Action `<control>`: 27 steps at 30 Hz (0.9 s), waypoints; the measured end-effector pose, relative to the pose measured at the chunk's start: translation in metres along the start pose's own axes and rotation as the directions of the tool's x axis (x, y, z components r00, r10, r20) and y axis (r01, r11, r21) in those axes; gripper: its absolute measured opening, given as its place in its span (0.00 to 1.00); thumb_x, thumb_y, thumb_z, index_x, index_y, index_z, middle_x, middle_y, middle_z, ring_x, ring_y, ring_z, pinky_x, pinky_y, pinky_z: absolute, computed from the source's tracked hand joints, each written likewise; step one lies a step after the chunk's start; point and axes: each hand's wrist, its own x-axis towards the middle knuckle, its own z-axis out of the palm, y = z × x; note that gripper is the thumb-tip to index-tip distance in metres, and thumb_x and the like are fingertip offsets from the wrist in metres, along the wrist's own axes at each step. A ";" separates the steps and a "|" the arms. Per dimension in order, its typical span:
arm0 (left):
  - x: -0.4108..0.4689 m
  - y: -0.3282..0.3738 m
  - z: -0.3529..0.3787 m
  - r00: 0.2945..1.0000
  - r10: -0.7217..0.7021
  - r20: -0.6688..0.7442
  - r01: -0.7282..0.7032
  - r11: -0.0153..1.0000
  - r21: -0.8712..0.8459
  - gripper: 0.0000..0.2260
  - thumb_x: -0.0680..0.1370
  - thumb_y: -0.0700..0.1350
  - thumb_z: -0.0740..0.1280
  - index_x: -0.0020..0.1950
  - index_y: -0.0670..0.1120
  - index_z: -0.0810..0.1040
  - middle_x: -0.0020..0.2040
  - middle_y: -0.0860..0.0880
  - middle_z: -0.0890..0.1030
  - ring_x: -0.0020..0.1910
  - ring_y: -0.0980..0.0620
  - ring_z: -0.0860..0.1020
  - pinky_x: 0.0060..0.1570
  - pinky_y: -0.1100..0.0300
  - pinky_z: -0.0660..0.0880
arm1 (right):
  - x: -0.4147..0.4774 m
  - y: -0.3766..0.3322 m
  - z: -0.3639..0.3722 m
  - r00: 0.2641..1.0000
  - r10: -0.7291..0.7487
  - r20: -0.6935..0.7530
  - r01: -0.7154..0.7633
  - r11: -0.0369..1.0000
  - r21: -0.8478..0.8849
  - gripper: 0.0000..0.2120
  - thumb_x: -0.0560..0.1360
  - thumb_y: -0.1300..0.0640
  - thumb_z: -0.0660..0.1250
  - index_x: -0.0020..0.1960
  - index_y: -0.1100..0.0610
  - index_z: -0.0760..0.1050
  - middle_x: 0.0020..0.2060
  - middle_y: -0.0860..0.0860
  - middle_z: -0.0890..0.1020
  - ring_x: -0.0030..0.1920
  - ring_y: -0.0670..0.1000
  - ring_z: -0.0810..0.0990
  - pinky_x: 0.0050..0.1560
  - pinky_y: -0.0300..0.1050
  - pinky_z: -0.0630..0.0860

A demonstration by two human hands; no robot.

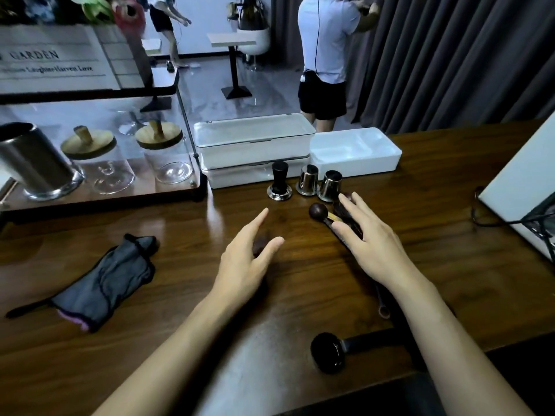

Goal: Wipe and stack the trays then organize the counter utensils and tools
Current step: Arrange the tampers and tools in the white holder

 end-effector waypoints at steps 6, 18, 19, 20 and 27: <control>-0.005 0.002 0.006 0.998 -0.045 -0.044 0.047 0.998 0.044 0.29 0.79 0.60 0.69 0.79 0.63 0.64 0.74 0.62 0.72 0.72 0.64 0.69 0.73 0.52 0.70 | 0.019 0.011 -0.010 1.000 0.010 -0.012 -0.010 1.000 -0.004 0.28 0.81 0.37 0.57 0.79 0.37 0.56 0.80 0.42 0.54 0.78 0.52 0.60 0.74 0.55 0.60; 0.042 0.053 0.042 1.000 0.011 -0.029 -0.007 0.989 0.149 0.31 0.77 0.64 0.65 0.79 0.60 0.64 0.74 0.59 0.72 0.74 0.60 0.68 0.73 0.50 0.69 | 0.148 0.090 -0.057 0.976 0.175 -0.130 -0.182 0.982 -0.041 0.30 0.83 0.39 0.57 0.81 0.47 0.54 0.81 0.52 0.53 0.78 0.60 0.59 0.74 0.58 0.59; 0.051 0.064 0.047 0.999 0.029 -0.030 -0.025 0.988 0.149 0.30 0.77 0.64 0.65 0.79 0.60 0.65 0.74 0.58 0.73 0.74 0.59 0.69 0.73 0.50 0.69 | 0.157 0.097 -0.061 0.972 0.192 -0.139 -0.199 0.980 -0.034 0.30 0.83 0.40 0.56 0.82 0.48 0.54 0.81 0.52 0.53 0.78 0.61 0.59 0.74 0.58 0.59; 0.061 0.076 0.053 0.998 0.053 -0.028 -0.048 0.987 0.150 0.30 0.78 0.63 0.65 0.79 0.59 0.65 0.74 0.58 0.73 0.73 0.58 0.70 0.72 0.50 0.69 | 0.166 0.103 -0.064 0.969 0.202 -0.142 -0.209 0.977 -0.036 0.30 0.83 0.40 0.56 0.82 0.48 0.54 0.81 0.52 0.53 0.78 0.61 0.60 0.74 0.57 0.60; 0.151 0.158 0.117 0.992 0.120 0.029 -0.123 0.980 0.155 0.35 0.82 0.60 0.64 0.84 0.49 0.55 0.82 0.51 0.60 0.80 0.53 0.58 0.75 0.56 0.59 | 0.197 0.124 -0.070 0.975 0.206 -0.080 -0.212 0.975 -0.072 0.30 0.83 0.40 0.56 0.82 0.46 0.53 0.82 0.51 0.49 0.79 0.61 0.57 0.75 0.58 0.59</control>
